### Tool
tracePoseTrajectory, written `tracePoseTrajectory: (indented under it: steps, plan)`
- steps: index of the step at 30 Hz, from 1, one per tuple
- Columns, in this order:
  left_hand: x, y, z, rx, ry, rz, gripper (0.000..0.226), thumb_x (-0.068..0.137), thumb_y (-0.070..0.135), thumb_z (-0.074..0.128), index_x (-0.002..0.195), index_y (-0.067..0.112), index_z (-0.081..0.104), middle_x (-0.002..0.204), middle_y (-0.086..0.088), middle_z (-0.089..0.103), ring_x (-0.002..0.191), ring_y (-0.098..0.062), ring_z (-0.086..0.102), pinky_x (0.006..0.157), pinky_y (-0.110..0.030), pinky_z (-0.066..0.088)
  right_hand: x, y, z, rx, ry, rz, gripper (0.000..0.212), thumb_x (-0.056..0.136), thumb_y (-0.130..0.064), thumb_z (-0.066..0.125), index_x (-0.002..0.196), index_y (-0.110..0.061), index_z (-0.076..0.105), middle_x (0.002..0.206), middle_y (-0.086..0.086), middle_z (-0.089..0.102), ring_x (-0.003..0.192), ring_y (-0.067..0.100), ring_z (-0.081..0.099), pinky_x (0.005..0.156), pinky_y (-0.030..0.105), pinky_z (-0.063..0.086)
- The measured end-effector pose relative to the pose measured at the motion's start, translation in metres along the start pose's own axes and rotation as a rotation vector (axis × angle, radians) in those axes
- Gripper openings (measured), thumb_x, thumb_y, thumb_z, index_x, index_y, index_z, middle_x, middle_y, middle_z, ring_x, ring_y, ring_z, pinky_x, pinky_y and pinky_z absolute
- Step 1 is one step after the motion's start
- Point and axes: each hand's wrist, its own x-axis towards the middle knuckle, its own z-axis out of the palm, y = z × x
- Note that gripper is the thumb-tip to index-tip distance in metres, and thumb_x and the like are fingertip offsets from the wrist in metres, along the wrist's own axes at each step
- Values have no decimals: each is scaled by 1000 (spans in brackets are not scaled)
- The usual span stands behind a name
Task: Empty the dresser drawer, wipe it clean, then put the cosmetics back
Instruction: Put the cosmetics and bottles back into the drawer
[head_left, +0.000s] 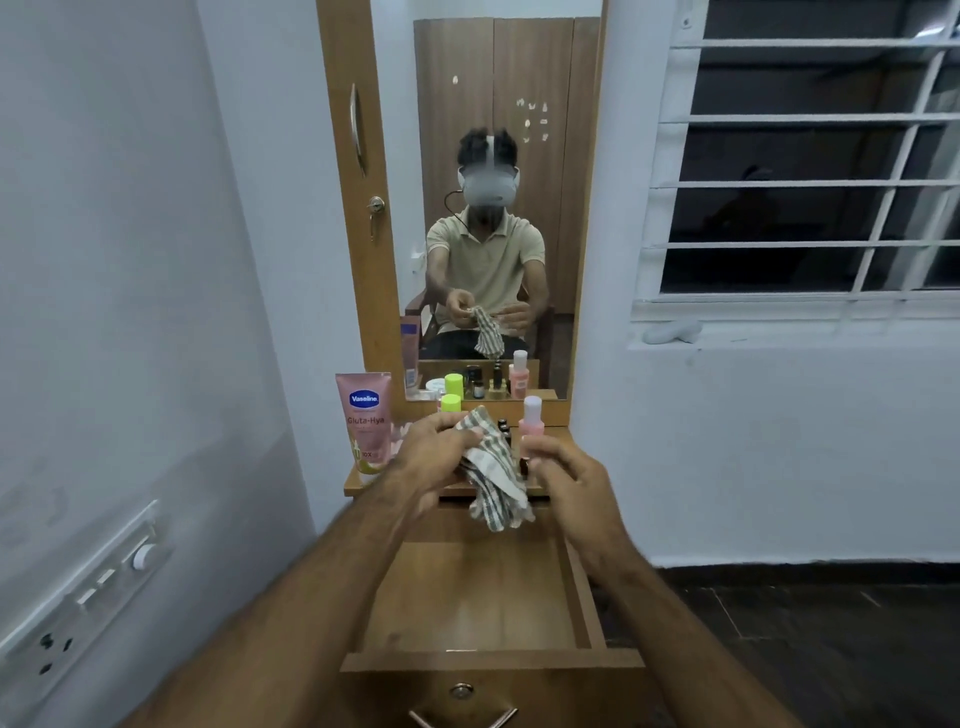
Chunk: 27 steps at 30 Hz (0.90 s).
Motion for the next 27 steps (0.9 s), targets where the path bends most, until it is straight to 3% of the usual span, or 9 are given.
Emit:
tracePoseTrajectory:
  steps: [1, 3, 5, 8, 13, 16, 20, 24, 27]
  plan:
    - [-1, 4, 2, -6, -56, 0, 24, 97, 2, 60, 120, 5, 65, 99, -15, 76, 83, -23, 74, 69, -38, 61, 1, 1, -6, 41, 66, 94, 18, 98, -17, 64, 114, -24, 69, 118, -9, 70, 105, 8, 68, 81, 17, 56]
    - [0, 10, 10, -41, -156, 6, 24, 100, 5, 56, 123, 7, 64, 101, -14, 76, 86, -23, 74, 64, -33, 59, 4, 7, -15, 166, -18, 327, 45, 91, -42, 71, 129, -22, 59, 115, -4, 72, 103, 9, 69, 92, 26, 55]
    - [1, 16, 21, -94, -193, 22, 25, 100, 4, 55, 125, 8, 61, 104, -15, 74, 88, -24, 73, 64, -33, 60, 6, 14, -22, 383, -154, 469, 54, 87, -50, 70, 132, -21, 61, 117, 3, 74, 103, 15, 69, 101, 41, 50]
    - [11, 21, 38, -120, -122, 82, 26, 100, -1, 53, 121, 14, 50, 109, -18, 69, 88, -25, 68, 71, -40, 60, 14, 13, -35, 597, -160, 487, 49, 90, -34, 71, 133, -13, 62, 120, 12, 73, 103, 25, 71, 97, 48, 53]
    - [36, 23, 54, 214, -68, 230, 22, 100, 0, 54, 87, 16, 64, 115, -21, 67, 95, -30, 69, 85, -48, 59, 51, 10, -67, 595, 102, 410, 51, 86, -14, 77, 131, 1, 60, 114, 18, 74, 95, 24, 76, 68, 28, 61]
    - [55, 34, 67, 313, -75, 308, 17, 99, 2, 58, 99, 12, 72, 109, -14, 71, 99, -26, 72, 75, -32, 63, 85, 3, -83, 494, 222, 357, 64, 82, -16, 83, 135, 2, 51, 113, 18, 74, 88, 21, 76, 62, 26, 59]
    - [90, 57, 82, 390, -123, 338, 22, 98, 3, 61, 116, 10, 70, 106, -8, 74, 97, -20, 74, 82, -34, 62, 133, -9, -97, 469, 245, 268, 44, 90, -8, 75, 128, 4, 57, 108, 18, 75, 89, 21, 77, 66, 27, 61]
    - [128, 69, 91, 483, -131, 270, 27, 99, 2, 58, 120, 15, 68, 105, -4, 72, 82, -13, 71, 56, -21, 59, 175, 1, -108, 424, 218, 255, 36, 92, -2, 71, 126, 2, 59, 113, 18, 74, 91, 22, 76, 69, 28, 62]
    - [153, 61, 93, 562, -150, 141, 19, 102, 7, 53, 115, 6, 67, 95, -4, 70, 62, -2, 69, 46, -15, 52, 193, 27, -102, 348, 230, 322, 30, 92, 2, 69, 122, 1, 60, 112, 20, 72, 86, 23, 75, 66, 27, 63]
